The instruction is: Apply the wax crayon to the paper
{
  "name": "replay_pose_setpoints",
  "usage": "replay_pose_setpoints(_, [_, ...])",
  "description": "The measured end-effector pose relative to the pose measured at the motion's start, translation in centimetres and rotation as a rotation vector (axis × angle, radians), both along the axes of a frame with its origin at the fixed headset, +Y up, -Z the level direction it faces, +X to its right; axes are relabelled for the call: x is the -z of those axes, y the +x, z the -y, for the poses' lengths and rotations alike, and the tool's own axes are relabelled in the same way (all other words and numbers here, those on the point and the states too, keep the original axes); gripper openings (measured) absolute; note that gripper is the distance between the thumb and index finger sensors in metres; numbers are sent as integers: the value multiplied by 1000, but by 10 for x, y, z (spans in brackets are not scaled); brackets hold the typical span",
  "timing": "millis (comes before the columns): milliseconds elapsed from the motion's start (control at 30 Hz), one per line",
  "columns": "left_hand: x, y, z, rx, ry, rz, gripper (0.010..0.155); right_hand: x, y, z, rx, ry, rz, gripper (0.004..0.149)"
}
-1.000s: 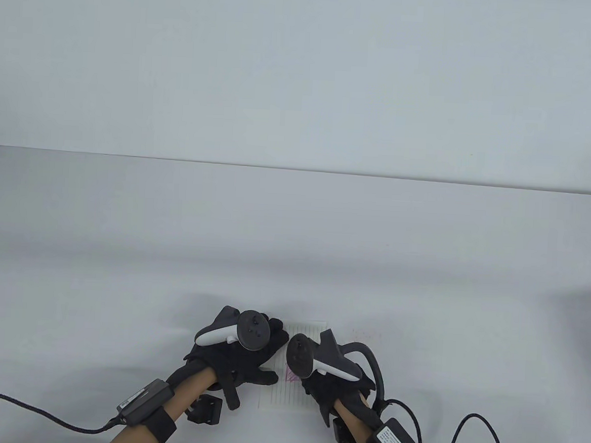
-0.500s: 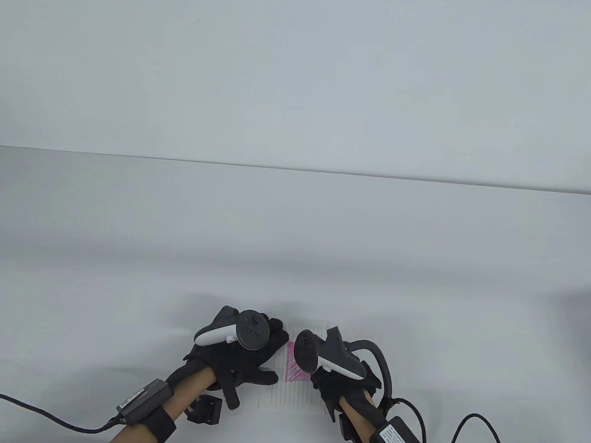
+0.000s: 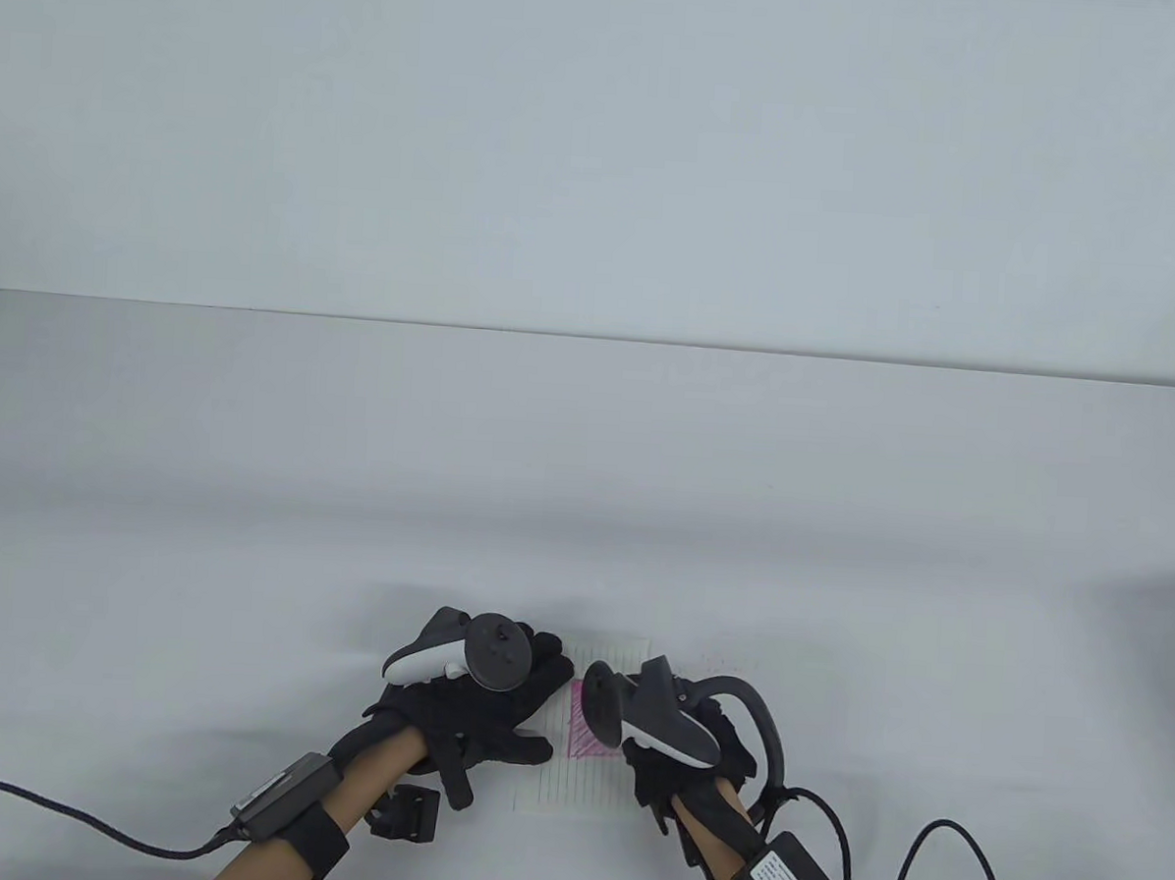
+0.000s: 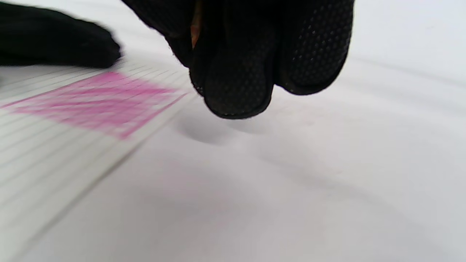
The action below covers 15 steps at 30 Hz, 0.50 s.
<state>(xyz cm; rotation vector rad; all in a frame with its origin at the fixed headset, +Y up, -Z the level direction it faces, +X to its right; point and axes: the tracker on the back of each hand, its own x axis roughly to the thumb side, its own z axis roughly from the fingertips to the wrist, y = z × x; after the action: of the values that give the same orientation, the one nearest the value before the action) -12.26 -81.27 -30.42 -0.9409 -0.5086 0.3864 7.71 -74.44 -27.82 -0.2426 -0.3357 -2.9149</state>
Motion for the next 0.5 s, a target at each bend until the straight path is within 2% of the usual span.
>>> replay_pose_setpoints(67, [0, 0, 0, -1, 0, -1, 84, 7, 19, 2, -18, 73, 63, 43])
replay_pose_setpoints(133, [0, 0, 0, 0, -1, -2, 84, 14, 34, 10, -64, 91, 107, 46])
replay_pose_setpoints(200, [0, 0, 0, 0, 0, -3, 84, 18, 43, 22, -105, 52, 139, 49])
replay_pose_setpoints(267, [0, 0, 0, 1, 1, -4, 84, 20, 45, 32, -163, -76, 171, 50])
replay_pose_setpoints(400, [1, -1, 0, 2, 5, -4, 84, 18, 41, 29, -137, -213, 228, 64])
replay_pose_setpoints(500, [1, -1, 0, 3, 8, -3, 84, 19, 43, 29, -95, -269, 246, 66])
